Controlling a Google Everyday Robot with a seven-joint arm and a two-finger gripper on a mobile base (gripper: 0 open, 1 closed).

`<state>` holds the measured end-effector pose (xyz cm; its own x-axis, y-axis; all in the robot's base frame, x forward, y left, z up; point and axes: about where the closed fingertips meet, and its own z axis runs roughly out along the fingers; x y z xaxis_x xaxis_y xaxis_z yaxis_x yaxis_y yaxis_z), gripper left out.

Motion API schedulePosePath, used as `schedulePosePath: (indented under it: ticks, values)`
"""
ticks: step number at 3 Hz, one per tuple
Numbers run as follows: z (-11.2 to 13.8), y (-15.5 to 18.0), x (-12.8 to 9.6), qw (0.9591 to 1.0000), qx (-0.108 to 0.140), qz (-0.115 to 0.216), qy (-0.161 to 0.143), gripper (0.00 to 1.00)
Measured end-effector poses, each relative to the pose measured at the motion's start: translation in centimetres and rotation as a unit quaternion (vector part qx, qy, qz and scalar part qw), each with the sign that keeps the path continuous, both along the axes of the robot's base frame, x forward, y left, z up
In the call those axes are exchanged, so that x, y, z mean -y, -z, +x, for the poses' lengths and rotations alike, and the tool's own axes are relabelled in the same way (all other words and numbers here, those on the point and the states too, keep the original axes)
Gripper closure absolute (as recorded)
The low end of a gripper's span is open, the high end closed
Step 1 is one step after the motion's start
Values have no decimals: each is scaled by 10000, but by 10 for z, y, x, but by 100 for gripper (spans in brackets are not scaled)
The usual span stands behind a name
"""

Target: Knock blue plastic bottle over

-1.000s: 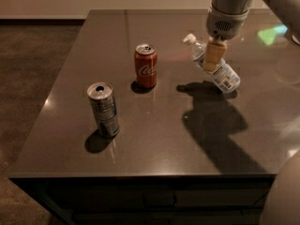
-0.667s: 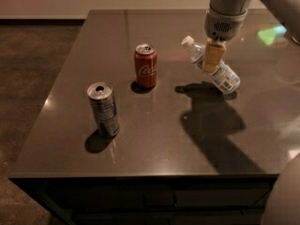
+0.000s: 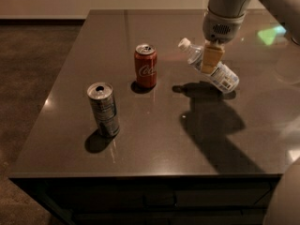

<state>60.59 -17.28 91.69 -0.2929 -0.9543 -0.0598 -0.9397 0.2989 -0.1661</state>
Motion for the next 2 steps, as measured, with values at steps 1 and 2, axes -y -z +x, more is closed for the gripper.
schedulePosePath:
  ticks: [1,2]
  values:
    - [-7,5,-3,9996,-160,165,-145,0]
    - [-7,5,-3,9996,-159,165,-145,0]
